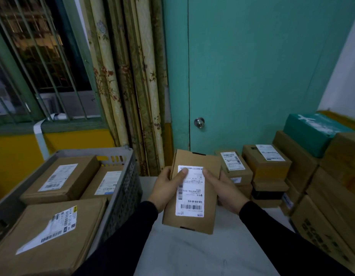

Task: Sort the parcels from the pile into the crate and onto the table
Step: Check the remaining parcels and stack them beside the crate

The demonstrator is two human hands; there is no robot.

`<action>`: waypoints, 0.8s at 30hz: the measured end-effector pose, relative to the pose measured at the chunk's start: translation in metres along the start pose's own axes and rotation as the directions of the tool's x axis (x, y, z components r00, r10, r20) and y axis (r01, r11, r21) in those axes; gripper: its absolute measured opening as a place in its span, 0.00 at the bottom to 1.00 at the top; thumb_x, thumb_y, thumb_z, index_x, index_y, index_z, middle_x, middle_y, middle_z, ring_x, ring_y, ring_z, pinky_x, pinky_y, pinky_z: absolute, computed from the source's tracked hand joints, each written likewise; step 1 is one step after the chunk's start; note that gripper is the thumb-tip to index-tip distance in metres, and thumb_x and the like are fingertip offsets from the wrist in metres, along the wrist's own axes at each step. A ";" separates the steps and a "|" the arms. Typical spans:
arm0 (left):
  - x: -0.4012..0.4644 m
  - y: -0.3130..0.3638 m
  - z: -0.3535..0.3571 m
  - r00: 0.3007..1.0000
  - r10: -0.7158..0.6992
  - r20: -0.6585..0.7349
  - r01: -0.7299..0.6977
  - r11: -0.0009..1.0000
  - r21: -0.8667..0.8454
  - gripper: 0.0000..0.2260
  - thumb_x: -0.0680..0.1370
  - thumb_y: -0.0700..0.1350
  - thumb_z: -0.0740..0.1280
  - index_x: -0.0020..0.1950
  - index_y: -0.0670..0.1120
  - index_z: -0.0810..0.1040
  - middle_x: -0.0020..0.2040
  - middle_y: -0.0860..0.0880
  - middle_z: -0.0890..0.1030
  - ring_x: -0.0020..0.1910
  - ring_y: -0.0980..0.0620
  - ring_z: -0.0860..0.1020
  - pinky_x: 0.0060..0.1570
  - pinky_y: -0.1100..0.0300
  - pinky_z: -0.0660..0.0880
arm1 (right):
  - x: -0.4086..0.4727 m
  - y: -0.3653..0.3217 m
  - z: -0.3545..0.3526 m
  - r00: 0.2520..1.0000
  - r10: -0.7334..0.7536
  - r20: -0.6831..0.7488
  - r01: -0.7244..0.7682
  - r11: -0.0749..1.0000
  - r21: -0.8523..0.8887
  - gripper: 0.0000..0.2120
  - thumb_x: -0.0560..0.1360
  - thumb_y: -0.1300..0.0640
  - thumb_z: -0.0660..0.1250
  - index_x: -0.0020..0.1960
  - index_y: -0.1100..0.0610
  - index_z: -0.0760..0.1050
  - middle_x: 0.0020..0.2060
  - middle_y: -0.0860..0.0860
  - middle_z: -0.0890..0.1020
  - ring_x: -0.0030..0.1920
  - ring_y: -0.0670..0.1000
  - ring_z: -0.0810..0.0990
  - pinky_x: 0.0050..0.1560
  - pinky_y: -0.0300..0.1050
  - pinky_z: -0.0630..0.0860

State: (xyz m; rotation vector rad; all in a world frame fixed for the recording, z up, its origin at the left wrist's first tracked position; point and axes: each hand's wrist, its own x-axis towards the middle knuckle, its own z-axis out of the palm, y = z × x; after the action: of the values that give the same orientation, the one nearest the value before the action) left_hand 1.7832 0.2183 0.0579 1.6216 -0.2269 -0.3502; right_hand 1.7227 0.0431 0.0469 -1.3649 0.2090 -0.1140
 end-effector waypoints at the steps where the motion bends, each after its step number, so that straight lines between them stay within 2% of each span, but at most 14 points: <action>1: -0.001 -0.002 0.002 1.000 0.002 0.004 -0.002 1.000 0.014 0.18 0.78 0.56 0.72 0.62 0.48 0.74 0.51 0.48 0.87 0.48 0.49 0.86 0.54 0.47 0.83 | 0.000 -0.001 0.001 1.000 -0.016 0.002 0.016 1.000 -0.004 0.14 0.81 0.51 0.67 0.66 0.46 0.74 0.57 0.49 0.86 0.57 0.53 0.85 0.62 0.59 0.80; 6: -0.005 -0.010 0.006 1.000 -0.005 -0.002 0.005 1.000 0.017 0.16 0.79 0.55 0.71 0.62 0.50 0.74 0.50 0.49 0.87 0.47 0.49 0.87 0.53 0.45 0.83 | -0.006 0.004 0.002 0.999 -0.028 -0.016 0.027 0.999 -0.045 0.10 0.82 0.53 0.66 0.62 0.44 0.75 0.55 0.49 0.87 0.54 0.51 0.86 0.58 0.54 0.82; 12: -0.005 -0.008 0.002 1.000 -0.017 0.017 0.016 0.999 0.038 0.14 0.79 0.56 0.70 0.59 0.51 0.75 0.50 0.50 0.87 0.48 0.51 0.86 0.55 0.49 0.82 | -0.005 0.008 -0.001 1.000 0.000 0.013 0.000 1.000 -0.015 0.19 0.80 0.54 0.68 0.70 0.50 0.72 0.59 0.51 0.85 0.57 0.54 0.85 0.62 0.58 0.80; 14: -0.004 -0.009 0.002 0.999 -0.033 0.025 0.033 0.999 0.030 0.14 0.79 0.55 0.70 0.60 0.50 0.75 0.51 0.50 0.87 0.48 0.51 0.86 0.56 0.48 0.82 | -0.006 0.010 -0.002 1.000 0.006 0.018 -0.006 1.000 -0.011 0.19 0.80 0.54 0.68 0.70 0.50 0.71 0.59 0.51 0.85 0.58 0.54 0.85 0.63 0.60 0.79; 16: -0.004 -0.009 0.005 0.999 -0.050 0.009 0.048 0.994 0.098 0.15 0.79 0.56 0.70 0.62 0.52 0.74 0.54 0.50 0.86 0.50 0.51 0.86 0.58 0.48 0.81 | -0.006 0.012 -0.002 1.000 0.006 -0.011 -0.006 0.999 -0.033 0.19 0.80 0.52 0.68 0.70 0.49 0.71 0.59 0.51 0.85 0.57 0.53 0.85 0.62 0.60 0.80; 17: -0.004 -0.010 0.006 0.999 -0.036 0.003 0.035 0.988 0.148 0.17 0.78 0.59 0.70 0.63 0.54 0.72 0.57 0.50 0.84 0.51 0.52 0.85 0.58 0.48 0.81 | -0.006 0.013 -0.002 0.999 0.000 -0.049 -0.003 0.998 -0.059 0.19 0.80 0.51 0.68 0.70 0.48 0.71 0.58 0.50 0.85 0.55 0.53 0.86 0.60 0.59 0.81; 18: -0.004 -0.011 0.008 1.000 -0.015 0.004 0.014 0.982 0.189 0.24 0.75 0.63 0.72 0.66 0.56 0.70 0.63 0.50 0.81 0.54 0.52 0.84 0.59 0.48 0.81 | -0.004 0.014 -0.001 0.995 -0.014 -0.100 0.005 0.996 -0.085 0.19 0.80 0.50 0.69 0.69 0.48 0.70 0.58 0.50 0.85 0.54 0.52 0.86 0.58 0.59 0.82; 20: -0.002 -0.016 0.012 0.999 -0.033 0.041 0.019 0.953 0.303 0.47 0.64 0.73 0.74 0.77 0.61 0.58 0.72 0.53 0.70 0.64 0.52 0.78 0.64 0.48 0.78 | -0.001 0.013 0.000 0.978 -0.050 -0.204 0.028 0.993 -0.111 0.16 0.81 0.49 0.68 0.67 0.47 0.70 0.58 0.50 0.84 0.53 0.52 0.86 0.57 0.58 0.83; 21: -0.005 -0.015 0.015 0.995 -0.060 0.080 0.026 0.927 0.374 0.55 0.60 0.75 0.75 0.80 0.63 0.50 0.73 0.55 0.65 0.69 0.51 0.73 0.69 0.48 0.74 | 0.000 0.011 0.001 0.971 -0.061 -0.232 0.035 0.993 -0.114 0.14 0.81 0.49 0.67 0.65 0.47 0.70 0.59 0.50 0.84 0.54 0.52 0.85 0.57 0.58 0.82; 22: -0.007 -0.016 0.018 0.991 -0.063 0.119 0.004 0.898 0.440 0.59 0.60 0.74 0.76 0.81 0.63 0.45 0.73 0.54 0.61 0.72 0.50 0.68 0.72 0.48 0.69 | 0.001 0.010 0.003 0.968 -0.063 -0.241 0.036 0.993 -0.114 0.12 0.82 0.49 0.65 0.64 0.46 0.68 0.59 0.51 0.83 0.55 0.53 0.84 0.58 0.58 0.82; 24: -0.011 -0.018 0.024 0.986 -0.075 0.147 -0.015 0.845 0.534 0.61 0.60 0.72 0.77 0.81 0.62 0.42 0.75 0.50 0.59 0.75 0.47 0.62 0.74 0.48 0.65 | 0.002 0.007 0.008 0.972 -0.029 -0.232 0.003 0.994 -0.110 0.12 0.83 0.48 0.63 0.63 0.47 0.64 0.60 0.52 0.81 0.56 0.54 0.83 0.59 0.58 0.81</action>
State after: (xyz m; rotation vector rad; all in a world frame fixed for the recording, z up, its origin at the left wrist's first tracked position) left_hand 1.7631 0.2016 0.0401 2.1534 -0.4558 -0.4736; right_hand 1.7260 0.0520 0.0413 -1.4619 0.4065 -0.2809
